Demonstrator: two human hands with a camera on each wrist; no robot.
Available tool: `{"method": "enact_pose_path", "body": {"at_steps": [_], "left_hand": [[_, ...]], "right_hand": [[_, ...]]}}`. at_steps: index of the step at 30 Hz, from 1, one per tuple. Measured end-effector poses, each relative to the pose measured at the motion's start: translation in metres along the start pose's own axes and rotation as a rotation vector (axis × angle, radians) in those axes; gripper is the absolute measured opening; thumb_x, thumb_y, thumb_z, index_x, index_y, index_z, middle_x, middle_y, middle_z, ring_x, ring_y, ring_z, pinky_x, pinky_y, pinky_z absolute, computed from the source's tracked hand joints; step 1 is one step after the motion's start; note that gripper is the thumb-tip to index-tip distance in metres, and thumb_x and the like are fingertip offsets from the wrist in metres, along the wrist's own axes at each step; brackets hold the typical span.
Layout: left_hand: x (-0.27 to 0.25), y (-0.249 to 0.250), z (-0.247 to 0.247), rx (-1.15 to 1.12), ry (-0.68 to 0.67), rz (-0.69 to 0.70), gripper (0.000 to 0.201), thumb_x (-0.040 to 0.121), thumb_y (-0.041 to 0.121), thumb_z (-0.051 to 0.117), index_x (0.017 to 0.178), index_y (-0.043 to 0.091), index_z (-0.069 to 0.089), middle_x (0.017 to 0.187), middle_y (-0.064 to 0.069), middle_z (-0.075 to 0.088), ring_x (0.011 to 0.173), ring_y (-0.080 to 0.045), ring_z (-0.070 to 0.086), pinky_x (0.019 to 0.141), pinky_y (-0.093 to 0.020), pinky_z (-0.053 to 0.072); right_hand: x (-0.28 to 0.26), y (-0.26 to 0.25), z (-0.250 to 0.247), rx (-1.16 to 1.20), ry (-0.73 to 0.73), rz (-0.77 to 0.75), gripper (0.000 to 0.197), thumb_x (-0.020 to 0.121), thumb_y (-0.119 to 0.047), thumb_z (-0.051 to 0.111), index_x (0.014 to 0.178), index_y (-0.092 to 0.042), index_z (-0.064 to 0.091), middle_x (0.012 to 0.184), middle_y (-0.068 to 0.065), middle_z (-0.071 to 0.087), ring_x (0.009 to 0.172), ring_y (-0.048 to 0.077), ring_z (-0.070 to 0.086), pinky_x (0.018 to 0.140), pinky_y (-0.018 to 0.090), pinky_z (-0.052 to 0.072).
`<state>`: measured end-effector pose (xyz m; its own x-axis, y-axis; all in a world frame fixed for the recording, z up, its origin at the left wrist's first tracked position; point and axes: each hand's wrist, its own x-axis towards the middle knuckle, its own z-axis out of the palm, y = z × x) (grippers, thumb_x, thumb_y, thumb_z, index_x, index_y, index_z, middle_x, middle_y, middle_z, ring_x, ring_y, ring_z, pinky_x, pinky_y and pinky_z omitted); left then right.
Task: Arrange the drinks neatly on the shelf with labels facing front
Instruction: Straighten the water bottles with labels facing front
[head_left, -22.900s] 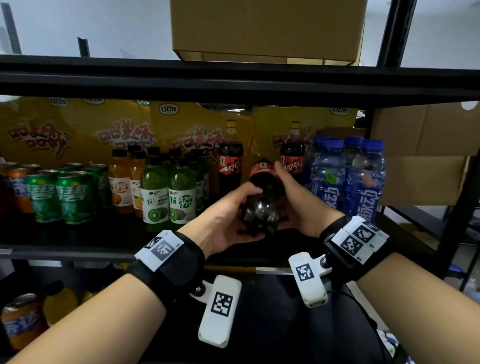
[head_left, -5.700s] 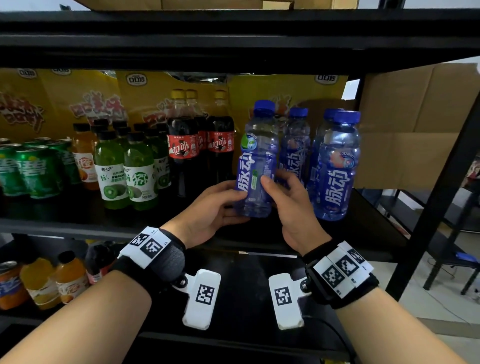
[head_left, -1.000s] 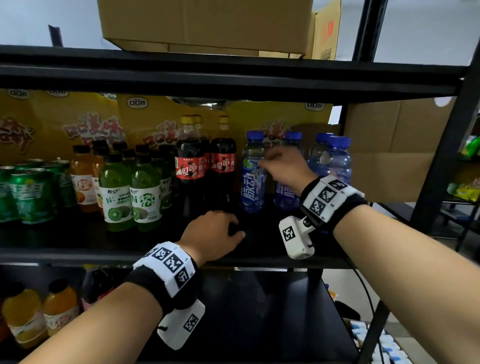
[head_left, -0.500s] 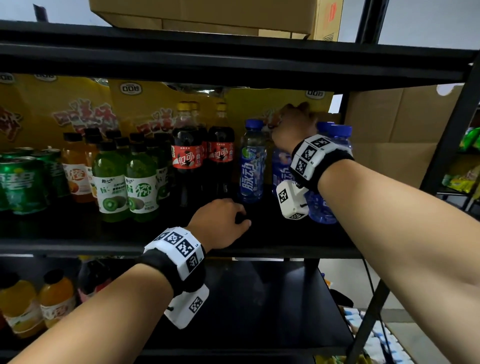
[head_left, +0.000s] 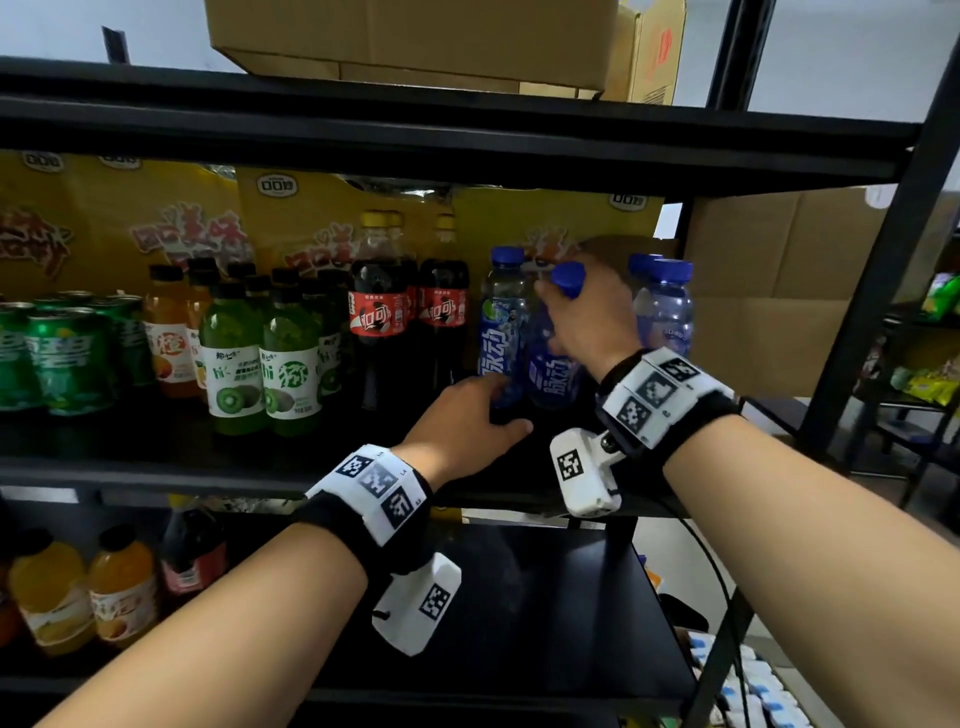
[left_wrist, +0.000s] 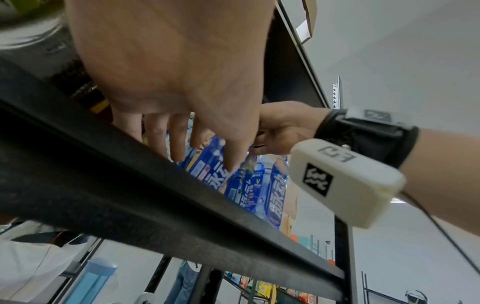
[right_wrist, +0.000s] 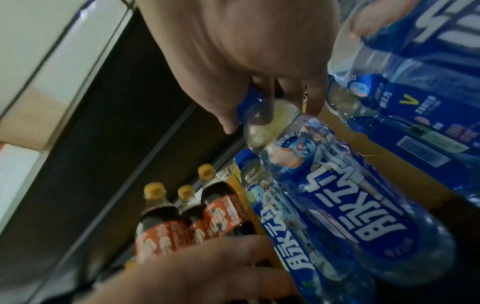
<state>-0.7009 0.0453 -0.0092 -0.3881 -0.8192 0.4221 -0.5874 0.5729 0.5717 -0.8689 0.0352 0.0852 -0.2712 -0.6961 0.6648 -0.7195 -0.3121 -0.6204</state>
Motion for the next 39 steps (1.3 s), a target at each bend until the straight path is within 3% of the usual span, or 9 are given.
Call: {"method": "enact_pose_path", "body": {"at_steps": [3,5,8,10,15,20,27,32,39], "left_hand": [[-0.001,-0.002,0.001,-0.185,-0.003,-0.037,0.078,0.081,0.053,0.080,0.148,0.032,0.044,0.109,0.034,0.055,0.101,0.014,0.058,0.081,-0.006,0.041],[-0.005,0.000,0.004,-0.308,-0.069,-0.072,0.078,0.077,0.053,0.083,0.141,0.040,0.040,0.106,0.038,0.054,0.092,0.029,0.054,0.079,0.000,0.042],[-0.010,0.002,0.007,-0.409,-0.102,-0.060,0.081,0.069,0.054,0.085,0.138,0.030,0.049,0.120,0.019,0.068,0.107,0.009,0.064,0.097,-0.022,0.052],[-0.014,0.001,0.007,-0.477,-0.081,-0.058,0.071,0.069,0.046,0.088,0.130,0.026,0.056,0.113,0.012,0.074,0.103,-0.002,0.070,0.090,-0.025,0.054],[-0.021,-0.003,0.001,-0.685,0.032,-0.116,0.057,0.076,0.018,0.090,0.125,0.015,0.061,0.110,-0.001,0.076,0.099,-0.014,0.074,0.085,-0.029,0.058],[-0.021,-0.004,-0.004,-0.800,0.068,-0.123,0.060,0.079,0.004,0.085,0.132,0.009,0.056,0.120,-0.010,0.074,0.110,-0.025,0.072,0.098,-0.040,0.057],[-0.017,-0.005,-0.007,-0.845,-0.058,-0.172,0.056,0.070,0.021,0.081,0.123,0.012,0.067,0.115,-0.010,0.076,0.108,-0.028,0.072,0.101,-0.040,0.055],[-0.015,-0.008,-0.004,-0.916,-0.029,-0.168,0.057,0.072,0.016,0.087,0.124,0.013,0.064,0.116,-0.012,0.076,0.109,-0.030,0.072,0.101,-0.042,0.056],[-0.015,-0.009,-0.007,-0.970,-0.023,-0.184,0.061,0.075,0.021,0.080,0.131,0.021,0.058,0.118,-0.007,0.075,0.109,-0.024,0.073,0.089,-0.036,0.060]], "right_hand": [[-0.006,-0.004,-0.016,0.141,0.048,-0.026,0.028,0.097,-0.032,0.072,0.115,-0.011,0.064,0.078,-0.011,0.062,0.056,-0.014,0.061,0.049,0.004,0.041],[-0.010,-0.011,-0.023,0.229,0.018,-0.039,0.031,0.095,-0.032,0.074,0.119,-0.016,0.063,0.080,-0.013,0.063,0.055,-0.010,0.062,0.048,0.005,0.042],[-0.015,-0.025,-0.024,0.313,-0.031,-0.028,0.030,0.093,-0.037,0.076,0.114,-0.021,0.062,0.104,0.001,0.071,0.094,0.015,0.071,0.084,0.033,0.060],[-0.019,-0.032,-0.021,0.383,-0.056,-0.018,0.034,0.092,-0.038,0.077,0.117,-0.018,0.063,0.114,0.006,0.071,0.105,0.024,0.069,0.096,0.046,0.057],[-0.047,-0.023,-0.005,0.596,-0.222,0.079,0.060,0.080,-0.046,0.086,0.126,-0.029,0.051,0.111,-0.014,0.068,0.089,-0.003,0.071,0.071,0.015,0.055],[-0.082,0.009,0.022,0.718,-0.287,0.190,0.061,0.074,-0.026,0.092,0.122,-0.023,0.054,0.111,-0.009,0.068,0.084,-0.011,0.070,0.064,0.009,0.053],[-0.085,0.029,0.027,0.895,-0.154,0.268,0.056,0.075,-0.034,0.087,0.120,-0.010,0.066,0.111,0.005,0.078,0.098,0.013,0.076,0.073,0.020,0.059],[-0.089,0.032,0.032,0.866,-0.223,0.239,0.054,0.073,-0.046,0.082,0.119,-0.020,0.071,0.109,-0.003,0.079,0.102,0.015,0.075,0.078,0.022,0.059],[-0.087,0.032,0.034,0.884,-0.201,0.231,0.048,0.075,-0.029,0.087,0.118,-0.020,0.069,0.106,0.001,0.080,0.100,0.015,0.076,0.080,0.026,0.061]]}}
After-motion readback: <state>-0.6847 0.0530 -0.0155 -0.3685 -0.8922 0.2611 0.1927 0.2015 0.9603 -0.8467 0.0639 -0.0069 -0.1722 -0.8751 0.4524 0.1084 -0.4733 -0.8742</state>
